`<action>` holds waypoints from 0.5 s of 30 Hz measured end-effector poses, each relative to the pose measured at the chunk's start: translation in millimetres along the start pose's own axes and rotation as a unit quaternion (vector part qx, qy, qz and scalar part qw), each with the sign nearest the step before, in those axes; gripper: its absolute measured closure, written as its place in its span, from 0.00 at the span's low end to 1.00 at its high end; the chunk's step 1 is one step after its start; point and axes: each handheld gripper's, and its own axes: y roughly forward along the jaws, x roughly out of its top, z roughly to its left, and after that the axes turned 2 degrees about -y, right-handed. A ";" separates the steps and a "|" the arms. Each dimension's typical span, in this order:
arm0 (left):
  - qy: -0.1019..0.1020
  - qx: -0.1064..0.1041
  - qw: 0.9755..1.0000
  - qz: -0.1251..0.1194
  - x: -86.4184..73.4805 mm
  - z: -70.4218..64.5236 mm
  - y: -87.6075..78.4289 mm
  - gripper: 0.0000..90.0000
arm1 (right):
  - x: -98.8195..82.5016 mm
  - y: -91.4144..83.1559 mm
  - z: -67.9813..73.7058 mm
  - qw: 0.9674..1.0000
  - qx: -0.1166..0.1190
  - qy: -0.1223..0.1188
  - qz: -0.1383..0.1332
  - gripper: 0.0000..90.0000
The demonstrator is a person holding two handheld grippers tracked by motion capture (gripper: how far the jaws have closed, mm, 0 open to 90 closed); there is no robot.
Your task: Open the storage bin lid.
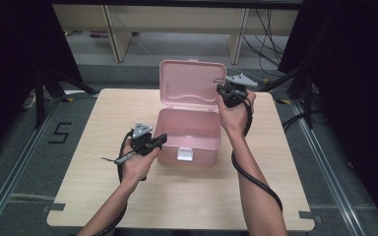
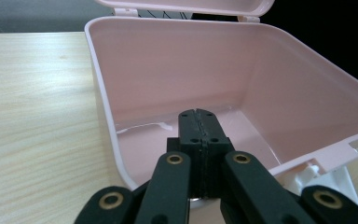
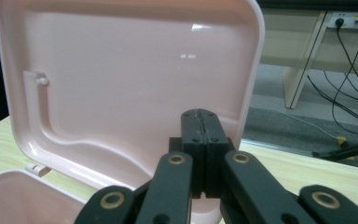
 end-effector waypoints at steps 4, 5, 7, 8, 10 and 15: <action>-0.001 0.000 1.000 0.000 0.0 0.1 0.0 1.00 | -5.3 -5.9 2.6 1.000 0.005 0.002 0.013 1.00; -0.001 0.000 1.000 0.001 -0.1 0.2 -0.1 1.00 | -7.7 -8.5 3.0 1.000 0.011 0.001 0.019 1.00; -0.001 0.000 1.000 0.001 -0.3 0.1 -0.3 1.00 | -14.6 -14.0 4.7 1.000 0.013 -0.007 0.022 1.00; -0.002 0.000 1.000 0.000 -0.4 0.1 -0.4 1.00 | -18.4 -17.2 5.5 1.000 0.015 -0.002 0.025 1.00; -0.003 0.002 1.000 -0.001 -0.7 -0.1 -0.5 1.00 | -26.3 -23.8 7.7 0.999 0.020 0.006 0.034 1.00; -0.002 0.004 1.000 -0.001 -0.8 -0.6 -0.1 1.00 | -42.7 -41.1 14.8 0.998 0.029 0.011 0.053 1.00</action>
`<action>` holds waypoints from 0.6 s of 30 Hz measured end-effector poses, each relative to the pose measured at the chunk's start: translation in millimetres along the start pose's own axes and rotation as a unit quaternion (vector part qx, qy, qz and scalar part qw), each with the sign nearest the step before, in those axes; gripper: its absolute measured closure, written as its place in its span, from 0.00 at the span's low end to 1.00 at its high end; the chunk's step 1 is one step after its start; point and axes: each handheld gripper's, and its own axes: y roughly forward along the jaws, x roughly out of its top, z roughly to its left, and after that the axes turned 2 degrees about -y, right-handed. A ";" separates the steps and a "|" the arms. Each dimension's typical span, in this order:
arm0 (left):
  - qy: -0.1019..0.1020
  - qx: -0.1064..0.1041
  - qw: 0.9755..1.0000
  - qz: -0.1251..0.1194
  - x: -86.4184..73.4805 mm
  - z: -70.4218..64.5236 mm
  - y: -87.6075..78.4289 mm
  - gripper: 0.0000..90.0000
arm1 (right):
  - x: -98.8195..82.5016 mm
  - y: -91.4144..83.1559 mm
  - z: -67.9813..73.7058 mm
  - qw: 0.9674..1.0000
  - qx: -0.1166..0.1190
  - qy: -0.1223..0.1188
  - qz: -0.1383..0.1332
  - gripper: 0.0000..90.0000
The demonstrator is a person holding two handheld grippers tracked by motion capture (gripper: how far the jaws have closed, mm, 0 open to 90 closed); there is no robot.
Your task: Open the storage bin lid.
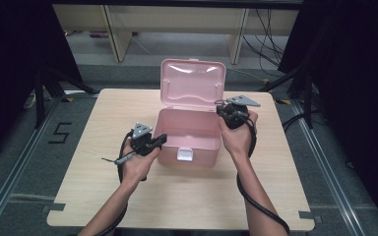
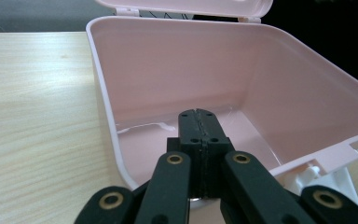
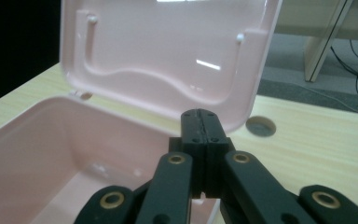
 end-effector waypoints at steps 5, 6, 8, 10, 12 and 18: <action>0.000 0.000 1.000 0.000 0.0 0.3 0.4 1.00 | -15.5 -16.4 3.5 1.000 0.007 -0.011 -0.010 1.00; 0.001 0.000 1.000 0.000 0.0 0.3 0.5 1.00 | -18.5 -20.7 5.6 1.000 0.006 -0.002 -0.009 1.00; 0.000 0.000 1.000 -0.001 -0.1 0.4 0.5 1.00 | -24.6 -25.9 5.7 1.000 0.010 -0.011 -0.019 1.00; -0.002 0.000 1.000 -0.001 -0.4 0.1 0.4 1.00 | -30.4 -34.3 6.5 1.000 0.008 -0.004 -0.021 1.00; -0.001 0.000 1.000 -0.001 -0.3 0.4 0.5 1.00 | -35.8 -42.5 6.3 1.000 0.005 0.004 -0.029 1.00; 0.000 0.000 1.000 -0.002 -0.3 0.4 0.6 1.00 | -56.1 -60.0 -1.8 0.999 -0.010 0.007 -0.046 1.00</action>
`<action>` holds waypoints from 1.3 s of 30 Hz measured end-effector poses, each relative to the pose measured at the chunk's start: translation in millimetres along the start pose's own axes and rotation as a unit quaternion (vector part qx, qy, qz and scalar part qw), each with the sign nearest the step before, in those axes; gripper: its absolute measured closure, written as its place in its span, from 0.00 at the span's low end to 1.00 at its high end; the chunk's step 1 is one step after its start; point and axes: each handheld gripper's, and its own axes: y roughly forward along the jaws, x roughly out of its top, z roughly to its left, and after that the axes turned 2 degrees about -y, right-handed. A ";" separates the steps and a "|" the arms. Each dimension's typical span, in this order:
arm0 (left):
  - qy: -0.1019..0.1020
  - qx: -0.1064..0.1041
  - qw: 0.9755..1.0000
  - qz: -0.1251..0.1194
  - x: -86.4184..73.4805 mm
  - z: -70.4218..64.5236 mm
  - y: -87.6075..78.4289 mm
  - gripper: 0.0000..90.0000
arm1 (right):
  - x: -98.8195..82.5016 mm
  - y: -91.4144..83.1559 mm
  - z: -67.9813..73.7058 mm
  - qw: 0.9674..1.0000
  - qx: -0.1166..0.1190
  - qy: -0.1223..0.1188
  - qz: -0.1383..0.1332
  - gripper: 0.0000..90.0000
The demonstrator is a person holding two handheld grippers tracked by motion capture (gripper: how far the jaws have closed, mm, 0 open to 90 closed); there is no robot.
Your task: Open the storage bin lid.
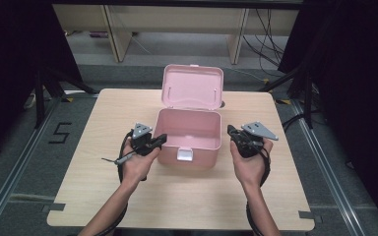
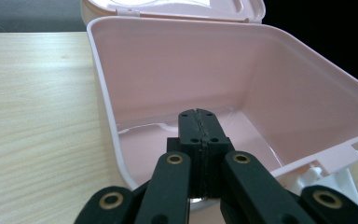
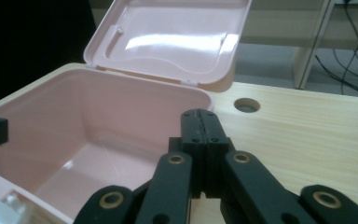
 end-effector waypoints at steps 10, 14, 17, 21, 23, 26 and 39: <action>0.001 -0.001 1.000 0.002 0.3 0.2 -0.1 1.00 | -18.4 -9.3 -13.1 1.000 -0.007 -0.010 -0.005 0.99; 0.002 -0.001 1.000 0.001 0.3 0.4 -0.1 1.00 | -24.2 -14.8 -13.3 1.000 0.000 -0.025 -0.007 0.95; 0.004 0.000 1.000 0.000 0.6 0.8 -0.3 1.00 | -28.9 -19.7 -12.7 1.000 -0.004 -0.030 -0.003 0.94; 0.008 0.002 1.000 -0.005 0.8 3.1 -0.9 0.97 | -35.8 -24.4 -13.3 0.999 -0.001 -0.042 0.003 0.92; 0.008 0.004 1.000 -0.008 1.4 4.2 -1.5 0.95 | -37.8 -26.5 -14.5 0.999 -0.002 -0.046 0.006 0.92; 0.007 0.005 1.000 -0.013 2.2 4.9 -2.2 0.93 | -38.6 -27.9 -14.4 0.999 -0.002 -0.038 0.007 0.91; 0.013 0.010 0.999 -0.050 10.5 6.6 -14.9 0.71 | -41.3 -25.3 -13.9 1.000 -0.005 -0.025 0.004 0.86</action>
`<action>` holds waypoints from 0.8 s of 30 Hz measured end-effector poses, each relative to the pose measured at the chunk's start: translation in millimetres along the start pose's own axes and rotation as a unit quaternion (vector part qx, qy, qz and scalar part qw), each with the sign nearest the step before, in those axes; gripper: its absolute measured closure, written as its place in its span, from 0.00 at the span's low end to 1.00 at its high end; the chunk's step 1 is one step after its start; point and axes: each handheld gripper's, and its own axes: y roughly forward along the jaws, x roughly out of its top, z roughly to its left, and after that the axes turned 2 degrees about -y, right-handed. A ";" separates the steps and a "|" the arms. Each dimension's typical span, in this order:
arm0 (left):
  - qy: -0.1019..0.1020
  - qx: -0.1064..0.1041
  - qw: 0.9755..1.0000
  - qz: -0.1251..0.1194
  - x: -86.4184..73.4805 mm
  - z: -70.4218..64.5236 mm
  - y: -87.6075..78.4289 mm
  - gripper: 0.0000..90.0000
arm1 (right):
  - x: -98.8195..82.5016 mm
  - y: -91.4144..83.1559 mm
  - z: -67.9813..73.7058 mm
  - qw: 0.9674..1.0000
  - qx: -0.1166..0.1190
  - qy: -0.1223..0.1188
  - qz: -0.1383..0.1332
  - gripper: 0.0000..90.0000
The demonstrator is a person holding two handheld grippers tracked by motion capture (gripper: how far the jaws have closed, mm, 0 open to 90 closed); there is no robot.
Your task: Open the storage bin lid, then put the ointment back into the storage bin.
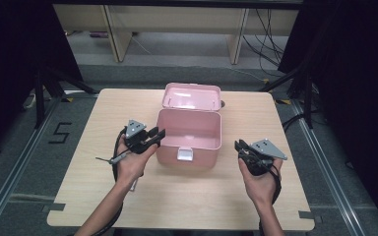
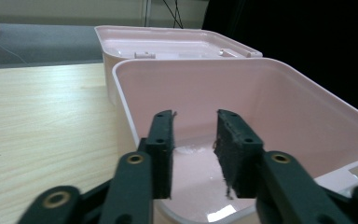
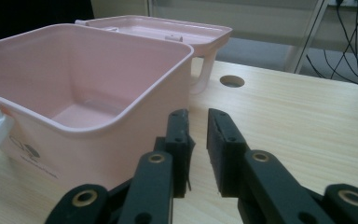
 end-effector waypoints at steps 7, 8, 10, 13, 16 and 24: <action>-0.017 0.010 1.000 -0.014 0.5 14.5 -20.0 0.55 | -4.8 -0.9 -8.9 1.000 -0.009 -0.005 0.005 0.80; -0.021 0.011 1.000 -0.016 0.4 15.9 -21.6 0.53 | -5.2 -1.1 -9.6 1.000 -0.004 0.001 0.007 0.79; -0.029 0.012 0.999 -0.015 0.5 19.5 -25.8 0.51 | -6.4 -1.0 -12.2 1.000 -0.010 -0.002 0.010 0.79; -0.039 0.012 0.999 -0.020 0.8 23.1 -30.7 0.50 | -6.4 -2.1 -16.2 1.000 -0.014 -0.007 0.007 0.79; -0.040 0.015 0.999 -0.018 0.8 24.4 -33.3 0.49 | -5.8 -3.7 -17.2 1.000 -0.015 -0.002 0.001 0.79; -0.041 0.028 0.999 0.000 -6.8 29.6 -39.8 0.49 | -8.7 -6.1 -19.2 1.000 -0.013 -0.004 0.016 0.79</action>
